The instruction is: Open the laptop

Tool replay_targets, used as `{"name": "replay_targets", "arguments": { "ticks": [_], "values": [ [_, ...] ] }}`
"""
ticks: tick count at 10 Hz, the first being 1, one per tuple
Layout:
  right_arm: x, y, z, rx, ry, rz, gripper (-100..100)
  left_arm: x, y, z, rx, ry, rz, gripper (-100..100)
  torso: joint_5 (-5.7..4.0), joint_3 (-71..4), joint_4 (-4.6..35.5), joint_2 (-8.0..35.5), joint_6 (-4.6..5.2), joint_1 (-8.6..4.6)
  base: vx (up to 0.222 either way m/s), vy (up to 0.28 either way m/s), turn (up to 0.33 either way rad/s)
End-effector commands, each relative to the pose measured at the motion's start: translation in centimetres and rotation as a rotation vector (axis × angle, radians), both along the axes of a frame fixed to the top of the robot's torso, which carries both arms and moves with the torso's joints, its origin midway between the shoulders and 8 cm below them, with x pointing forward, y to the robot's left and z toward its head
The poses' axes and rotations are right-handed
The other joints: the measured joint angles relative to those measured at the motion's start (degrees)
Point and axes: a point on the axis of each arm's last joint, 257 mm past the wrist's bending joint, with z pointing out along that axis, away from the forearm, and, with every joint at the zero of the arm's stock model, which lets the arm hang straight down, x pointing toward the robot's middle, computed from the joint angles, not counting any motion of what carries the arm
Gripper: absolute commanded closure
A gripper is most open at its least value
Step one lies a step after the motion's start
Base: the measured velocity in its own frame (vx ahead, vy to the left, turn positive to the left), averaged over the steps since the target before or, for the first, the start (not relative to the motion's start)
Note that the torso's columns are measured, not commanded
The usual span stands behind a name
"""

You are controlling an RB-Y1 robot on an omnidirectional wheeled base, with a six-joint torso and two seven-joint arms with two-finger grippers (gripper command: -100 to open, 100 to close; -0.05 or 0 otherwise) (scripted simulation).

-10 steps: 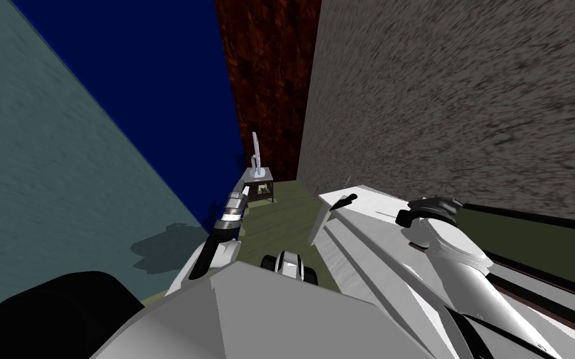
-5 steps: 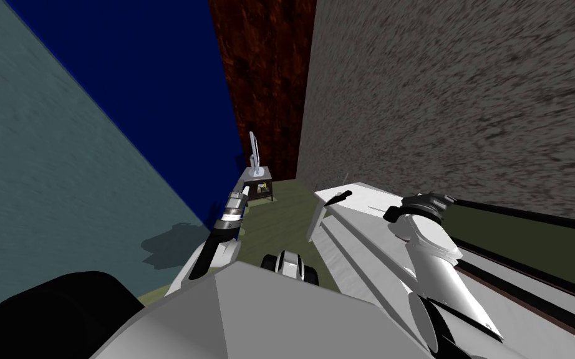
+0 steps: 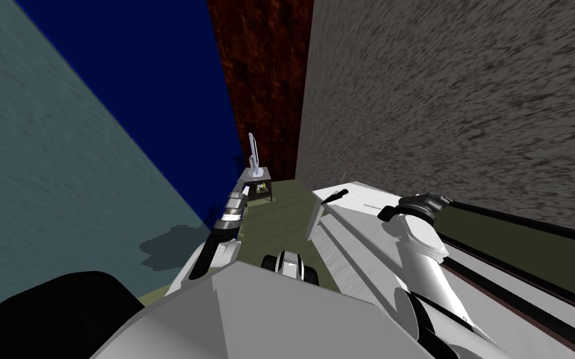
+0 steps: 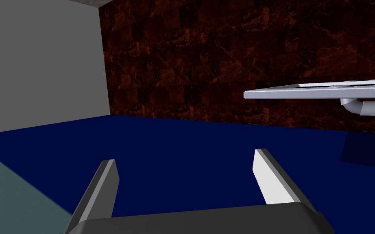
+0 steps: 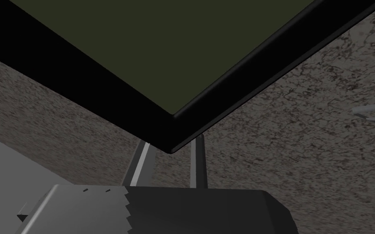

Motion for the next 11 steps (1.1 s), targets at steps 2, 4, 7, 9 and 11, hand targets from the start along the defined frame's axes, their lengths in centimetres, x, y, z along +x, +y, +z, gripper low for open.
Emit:
{"name": "replay_targets", "arguments": {
  "ticks": [2,4,7,9,11],
  "values": [
    [0.4,2.4,-1.3,0.008,-0.003,-0.024,100,0.0,0.0,0.0,0.0,0.0,0.0,0,0.03,0.07,-0.03,0.01,-0.01,0.4,-0.01,-0.052,-0.008],
    [0.3,2.5,-0.9,-0.021,0.011,-0.035,100,0.0,0.0,0.0,0.0,0.0,0.0,0,0.03,-0.17,-0.21,-0.34,-0.23,0.55,-0.001,0.009,-0.015],
    [-1.1,4.2,0.7,-0.019,-0.049,-0.088,100,0.0,0.0,0.0,0.0,0.0,0.0,0,0.2,0.28,0.19,0.36,0.07,0.45,-0.053,-0.079,0.018],
    [-1.1,4.7,0.7,-0.047,-0.028,-0.102,100,0.0,0.0,0.0,0.0,0.0,0.0,0,0.15,0.31,0.12,0.37,0.2,0.71,0.006,-0.001,-0.003],
    [-2.8,5.4,0.0,-0.044,-0.057,-0.123,100,0.0,0.0,0.0,0.0,0.0,0.0,0,0.47,0.32,0.33,0.48,0.07,0.86,0.041,-0.003,0.051]
  ]
}}
